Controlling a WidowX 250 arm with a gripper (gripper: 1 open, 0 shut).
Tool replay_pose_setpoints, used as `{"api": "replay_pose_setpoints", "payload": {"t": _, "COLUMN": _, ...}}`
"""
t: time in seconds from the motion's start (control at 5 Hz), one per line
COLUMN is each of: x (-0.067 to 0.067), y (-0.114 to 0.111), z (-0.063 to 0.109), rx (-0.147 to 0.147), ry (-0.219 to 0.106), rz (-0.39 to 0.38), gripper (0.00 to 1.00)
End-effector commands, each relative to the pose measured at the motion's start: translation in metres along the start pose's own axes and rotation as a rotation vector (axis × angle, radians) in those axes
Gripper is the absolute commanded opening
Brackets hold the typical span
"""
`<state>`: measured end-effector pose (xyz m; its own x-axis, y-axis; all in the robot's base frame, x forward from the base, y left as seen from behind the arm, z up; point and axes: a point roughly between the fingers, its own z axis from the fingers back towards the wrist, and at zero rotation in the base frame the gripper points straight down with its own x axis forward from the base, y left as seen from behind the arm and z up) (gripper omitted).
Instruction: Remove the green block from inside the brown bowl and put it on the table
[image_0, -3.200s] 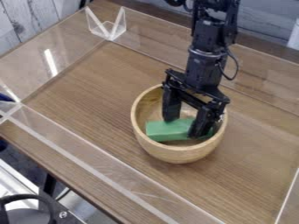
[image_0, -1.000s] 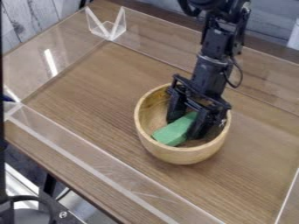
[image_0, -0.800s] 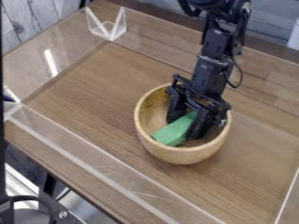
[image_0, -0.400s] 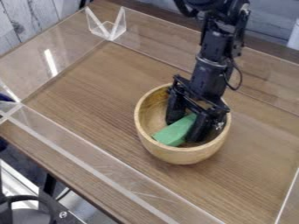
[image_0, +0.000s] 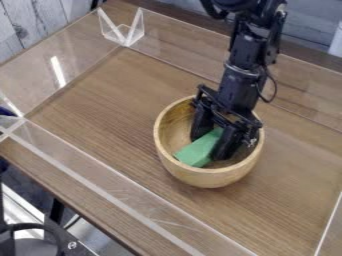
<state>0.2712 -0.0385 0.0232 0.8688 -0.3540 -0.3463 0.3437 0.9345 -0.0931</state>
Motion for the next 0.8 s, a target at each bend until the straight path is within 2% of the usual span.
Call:
{"api": "replay_pose_setpoints", "payload": {"t": 0.0, "x": 0.0074, "y": -0.0063, "z": 0.0126, "rx": 0.021, "ry": -0.024, "rz": -0.009, "gripper": 0.0}}
{"api": "replay_pose_setpoints", "payload": {"t": 0.4, "x": -0.0002, "y": -0.0109, "z": 0.0145, "rx": 0.026, "ry": -0.03, "rz": 0.012, "gripper": 0.0}}
{"api": "replay_pose_setpoints", "payload": {"t": 0.6, "x": -0.0015, "y": -0.0135, "z": 0.0185, "rx": 0.036, "ry": -0.014, "rz": 0.019, "gripper": 0.0}}
